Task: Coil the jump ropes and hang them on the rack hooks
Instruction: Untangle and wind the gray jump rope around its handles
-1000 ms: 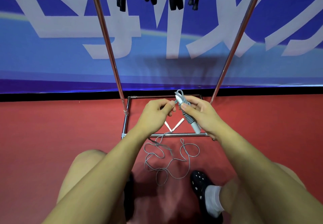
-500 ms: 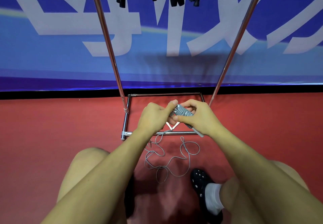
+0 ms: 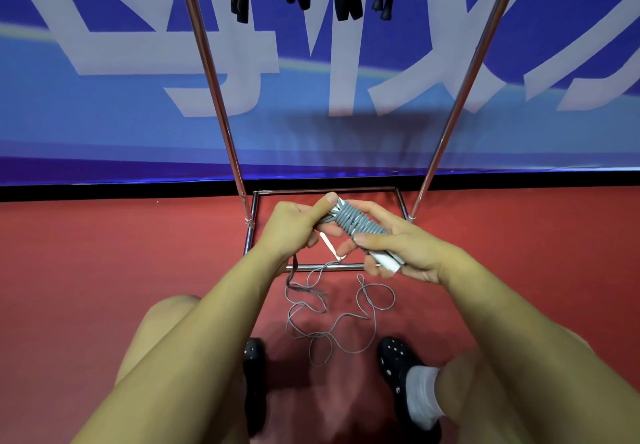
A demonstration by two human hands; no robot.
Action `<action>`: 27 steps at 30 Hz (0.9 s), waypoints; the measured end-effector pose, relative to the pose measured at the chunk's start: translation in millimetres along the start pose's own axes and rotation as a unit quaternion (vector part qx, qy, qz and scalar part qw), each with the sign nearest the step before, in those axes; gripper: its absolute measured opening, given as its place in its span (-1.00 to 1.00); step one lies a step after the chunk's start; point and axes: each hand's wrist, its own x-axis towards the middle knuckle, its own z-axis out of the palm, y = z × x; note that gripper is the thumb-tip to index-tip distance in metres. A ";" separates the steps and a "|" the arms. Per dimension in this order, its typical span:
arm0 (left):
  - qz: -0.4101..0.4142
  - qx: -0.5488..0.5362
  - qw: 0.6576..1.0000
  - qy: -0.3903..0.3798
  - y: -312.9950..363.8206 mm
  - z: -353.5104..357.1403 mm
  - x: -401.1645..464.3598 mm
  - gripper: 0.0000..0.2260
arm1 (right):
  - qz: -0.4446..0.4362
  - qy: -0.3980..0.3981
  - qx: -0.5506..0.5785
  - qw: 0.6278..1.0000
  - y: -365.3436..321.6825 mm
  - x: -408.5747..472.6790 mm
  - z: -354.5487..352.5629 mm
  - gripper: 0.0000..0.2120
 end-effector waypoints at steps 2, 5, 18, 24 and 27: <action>-0.014 -0.021 1.000 -0.016 2.5 1.9 -2.5 -0.51 | -0.017 0.042 -0.037 0.998 2.9 4.8 0.4 -0.48; -0.043 -0.018 0.998 -0.034 -0.3 3.2 -1.9 -0.46 | 0.004 0.074 -0.023 0.997 1.0 8.7 1.4 -0.71; -0.042 -0.075 0.995 -0.045 -11.3 14.9 2.1 -0.89 | -0.100 0.226 -0.010 0.969 5.5 19.8 -12.4 -0.68; 0.003 -0.043 0.999 0.007 -17.4 14.1 8.3 -0.75 | -0.106 0.258 -0.010 0.960 3.8 19.7 -15.2 -0.69; -0.023 -0.082 0.996 -0.019 -19.1 15.8 9.4 -0.72 | -0.107 0.268 -0.011 0.958 2.3 19.1 -16.2 -0.69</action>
